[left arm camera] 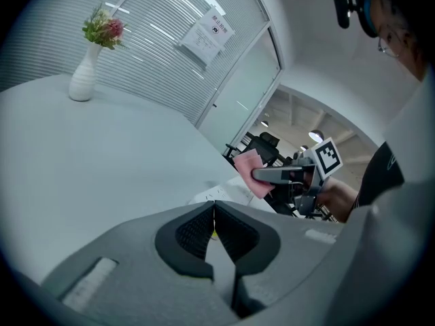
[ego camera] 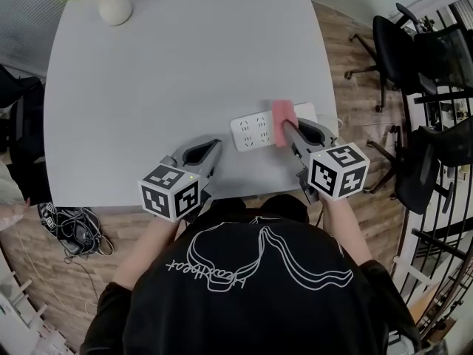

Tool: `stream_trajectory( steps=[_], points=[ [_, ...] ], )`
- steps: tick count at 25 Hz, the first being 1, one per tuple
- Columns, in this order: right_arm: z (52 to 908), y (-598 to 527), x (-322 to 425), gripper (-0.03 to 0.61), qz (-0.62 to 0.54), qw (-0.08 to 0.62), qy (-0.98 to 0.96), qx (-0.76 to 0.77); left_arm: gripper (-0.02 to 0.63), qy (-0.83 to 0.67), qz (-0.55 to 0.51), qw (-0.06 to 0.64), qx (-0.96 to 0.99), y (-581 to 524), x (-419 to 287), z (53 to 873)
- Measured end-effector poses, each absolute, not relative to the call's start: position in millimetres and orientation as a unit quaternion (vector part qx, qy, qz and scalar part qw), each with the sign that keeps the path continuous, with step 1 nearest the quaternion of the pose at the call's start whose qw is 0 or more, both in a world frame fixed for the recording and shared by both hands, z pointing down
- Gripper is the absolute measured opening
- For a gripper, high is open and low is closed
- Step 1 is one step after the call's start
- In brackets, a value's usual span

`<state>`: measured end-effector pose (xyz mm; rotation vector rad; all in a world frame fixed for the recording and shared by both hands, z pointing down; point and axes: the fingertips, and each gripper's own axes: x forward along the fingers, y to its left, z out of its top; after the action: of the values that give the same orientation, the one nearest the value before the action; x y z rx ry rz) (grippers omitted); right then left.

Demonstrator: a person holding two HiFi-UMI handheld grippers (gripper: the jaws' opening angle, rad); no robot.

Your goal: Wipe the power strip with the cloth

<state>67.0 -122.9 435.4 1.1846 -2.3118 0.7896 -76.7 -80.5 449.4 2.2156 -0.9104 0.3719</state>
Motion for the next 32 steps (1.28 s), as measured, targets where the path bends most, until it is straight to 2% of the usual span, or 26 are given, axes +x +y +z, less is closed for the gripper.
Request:
stream_trajectory(
  steps=[8, 14, 32],
  points=[
    [449, -109, 11, 0.041, 0.299, 0.208, -0.849, 0.383, 0.014, -0.358, 0.139, 0.354, 0.852, -77, -86, 449],
    [466, -100, -11, 0.043, 0.293, 0.231, -0.854, 0.363, 0.014, -0.365, 0.139, 0.355, 0.85, -73, -90, 450],
    [493, -105, -28, 0.044, 0.263, 0.289, -0.845, 0.364, 0.014, -0.372, 0.137, 0.364, 0.843, -73, -99, 456]
  ],
)
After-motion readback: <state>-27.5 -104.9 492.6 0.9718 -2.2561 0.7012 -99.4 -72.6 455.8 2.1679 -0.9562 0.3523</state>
